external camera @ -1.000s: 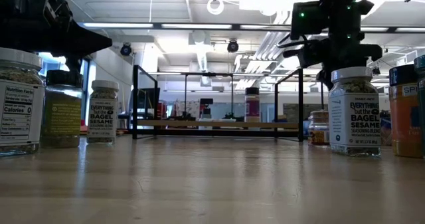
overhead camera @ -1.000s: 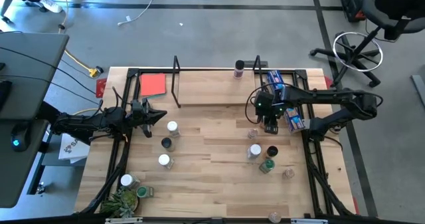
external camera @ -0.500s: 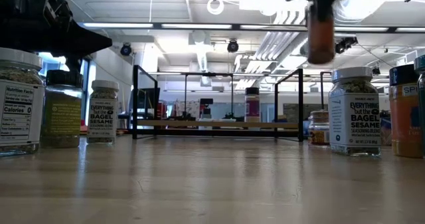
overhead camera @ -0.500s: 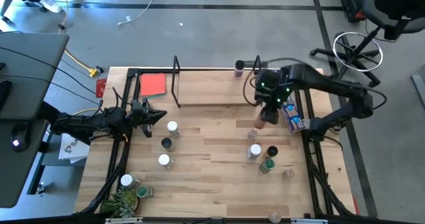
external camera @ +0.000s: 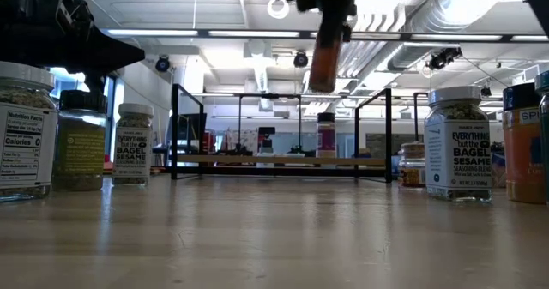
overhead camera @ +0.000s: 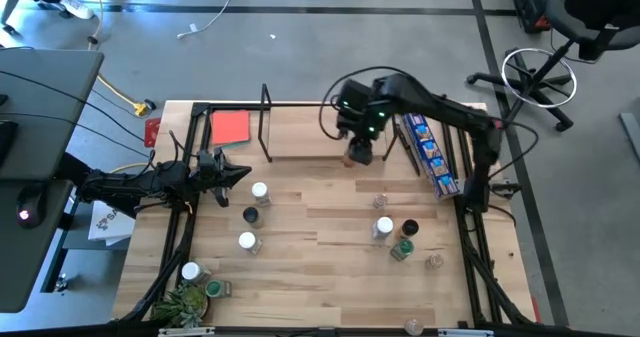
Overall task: Shelf spices
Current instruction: Put the top right black seasoning bottle on the shelf aligned with the other black seasoning bottle
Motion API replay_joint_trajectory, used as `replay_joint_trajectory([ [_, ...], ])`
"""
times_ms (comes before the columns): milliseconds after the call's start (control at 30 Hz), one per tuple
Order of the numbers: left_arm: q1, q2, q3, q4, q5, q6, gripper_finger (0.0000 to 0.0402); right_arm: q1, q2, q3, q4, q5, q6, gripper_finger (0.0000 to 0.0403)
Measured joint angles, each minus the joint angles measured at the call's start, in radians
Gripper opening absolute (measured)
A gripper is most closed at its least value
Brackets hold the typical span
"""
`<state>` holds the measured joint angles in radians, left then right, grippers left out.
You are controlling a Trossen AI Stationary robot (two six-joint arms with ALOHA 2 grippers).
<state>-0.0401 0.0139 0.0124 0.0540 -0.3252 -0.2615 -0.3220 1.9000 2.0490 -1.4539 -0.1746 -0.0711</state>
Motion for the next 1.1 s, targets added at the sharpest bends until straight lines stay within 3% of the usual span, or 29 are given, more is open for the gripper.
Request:
replay_joint_trajectory([
  [133,0.0,0.0,0.0,0.0,0.0,0.0,0.0001,-0.061,0.082,0.032,0.0,0.08,-0.039,0.0188],
  [300,0.0,0.0,0.0,0.0,0.0,0.001,0.0001,-0.13,0.148,0.031,-0.021,0.107,-0.047,0.0188],
  [567,0.0,0.0,0.0,-0.002,0.0,0.001,0.0001,-0.163,0.189,0.031,-0.015,0.18,-0.132,0.0188],
  [1100,0.0,0.0,0.0,-0.003,0.0,0.001,0.0001,-0.217,0.181,-0.003,0.031,0.164,-0.21,0.0188],
])
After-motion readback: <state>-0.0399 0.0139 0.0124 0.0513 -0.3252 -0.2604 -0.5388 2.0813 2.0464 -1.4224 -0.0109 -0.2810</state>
